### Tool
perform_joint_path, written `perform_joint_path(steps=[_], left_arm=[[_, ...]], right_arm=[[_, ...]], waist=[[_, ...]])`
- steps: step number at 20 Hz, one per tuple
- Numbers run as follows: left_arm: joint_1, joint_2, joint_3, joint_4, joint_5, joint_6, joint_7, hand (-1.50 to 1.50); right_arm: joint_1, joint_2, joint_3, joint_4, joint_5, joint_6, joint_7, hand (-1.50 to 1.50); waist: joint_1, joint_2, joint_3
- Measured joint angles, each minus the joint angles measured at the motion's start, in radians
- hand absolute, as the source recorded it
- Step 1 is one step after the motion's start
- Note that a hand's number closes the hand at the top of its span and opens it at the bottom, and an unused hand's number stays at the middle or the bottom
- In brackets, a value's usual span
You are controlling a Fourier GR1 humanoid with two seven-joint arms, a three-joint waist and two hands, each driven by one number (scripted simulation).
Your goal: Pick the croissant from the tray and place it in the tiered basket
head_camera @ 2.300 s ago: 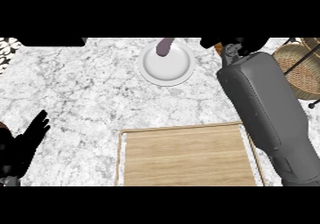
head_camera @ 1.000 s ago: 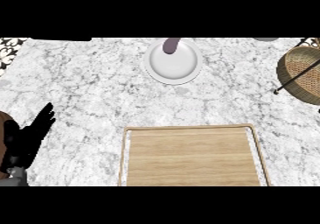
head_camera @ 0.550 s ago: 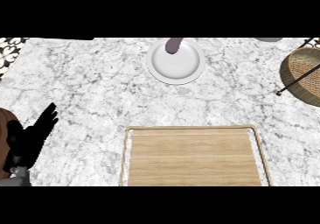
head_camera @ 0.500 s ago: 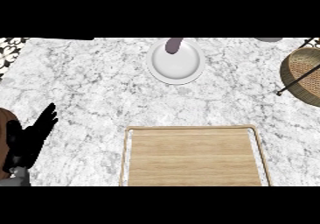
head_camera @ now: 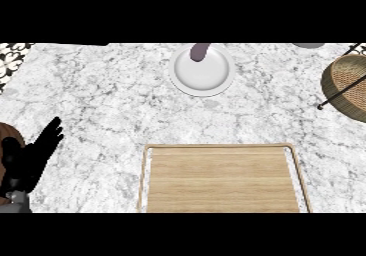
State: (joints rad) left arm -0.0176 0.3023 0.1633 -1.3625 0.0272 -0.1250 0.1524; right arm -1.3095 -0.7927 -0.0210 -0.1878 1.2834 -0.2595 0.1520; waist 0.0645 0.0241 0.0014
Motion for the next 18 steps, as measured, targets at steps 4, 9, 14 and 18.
perform_joint_path(steps=[4,9,14,18], left_arm=[[-0.003,-0.016,-0.010,-0.003,-0.008,0.011,0.006,0.00],[0.000,-0.013,-0.008,0.006,-0.011,0.006,-0.002,0.00],[0.008,-0.017,-0.006,0.006,-0.013,0.008,-0.012,0.00],[0.006,-0.008,0.003,0.006,-0.009,0.000,-0.011,0.00]], right_arm=[[-0.014,-0.009,-0.025,0.059,-0.017,0.077,0.028,1.50],[-0.023,-0.014,-0.049,0.127,-0.038,0.212,0.130,-1.50],[-0.011,-0.031,-0.097,0.129,-0.086,0.235,0.200,-1.50],[0.006,-0.035,-0.132,0.098,-0.123,0.185,0.195,-1.50]], waist=[[0.001,0.002,0.000],[0.002,0.000,-0.004],[-0.001,-0.002,-0.004],[-0.002,0.000,-0.001]])
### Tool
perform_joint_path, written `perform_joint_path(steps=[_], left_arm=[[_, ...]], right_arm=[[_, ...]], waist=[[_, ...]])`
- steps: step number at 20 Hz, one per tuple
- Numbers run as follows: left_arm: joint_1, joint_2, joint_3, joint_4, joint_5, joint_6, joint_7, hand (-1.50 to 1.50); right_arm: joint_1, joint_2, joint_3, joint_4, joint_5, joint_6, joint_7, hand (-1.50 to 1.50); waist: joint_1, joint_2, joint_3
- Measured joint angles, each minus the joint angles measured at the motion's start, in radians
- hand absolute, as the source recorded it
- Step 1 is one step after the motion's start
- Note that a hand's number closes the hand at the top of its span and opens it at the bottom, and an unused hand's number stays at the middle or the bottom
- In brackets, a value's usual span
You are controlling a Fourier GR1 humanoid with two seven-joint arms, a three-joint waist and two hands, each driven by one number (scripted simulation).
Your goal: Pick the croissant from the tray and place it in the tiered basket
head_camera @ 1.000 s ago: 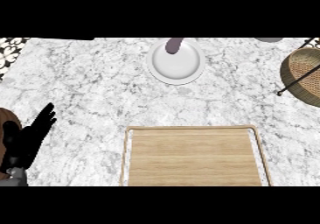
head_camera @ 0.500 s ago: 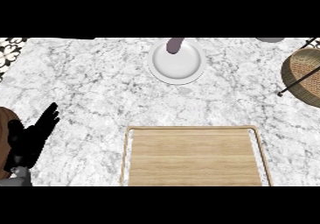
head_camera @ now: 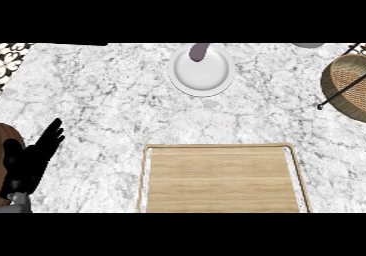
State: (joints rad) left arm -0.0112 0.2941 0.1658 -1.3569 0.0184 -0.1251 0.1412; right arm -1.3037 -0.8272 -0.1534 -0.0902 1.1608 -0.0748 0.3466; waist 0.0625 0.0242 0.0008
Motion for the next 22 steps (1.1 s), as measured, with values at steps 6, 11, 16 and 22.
perform_joint_path(steps=[6,11,16,22], left_arm=[[0.013,-0.007,0.002,0.003,-0.003,0.003,-0.012,0.00],[0.012,-0.001,0.015,0.003,0.001,0.007,0.004,0.00],[0.047,-0.004,0.026,-0.010,0.005,0.013,0.004,0.00],[0.079,0.002,0.047,-0.024,0.014,0.015,0.011,0.00]], right_arm=[[-0.022,-0.034,-0.080,-0.069,-0.074,-0.123,0.009,-1.50],[-0.054,-0.105,-0.172,-0.085,-0.159,-0.132,0.071,-1.50],[-0.018,-0.176,-0.315,-0.102,-0.307,-0.133,0.021,-1.50],[0.103,-0.232,-0.485,-0.140,-0.497,-0.096,-0.141,-1.50]], waist=[[-0.010,-0.005,0.001],[-0.029,-0.013,0.001],[-0.056,-0.024,0.001],[-0.094,-0.038,0.001]])
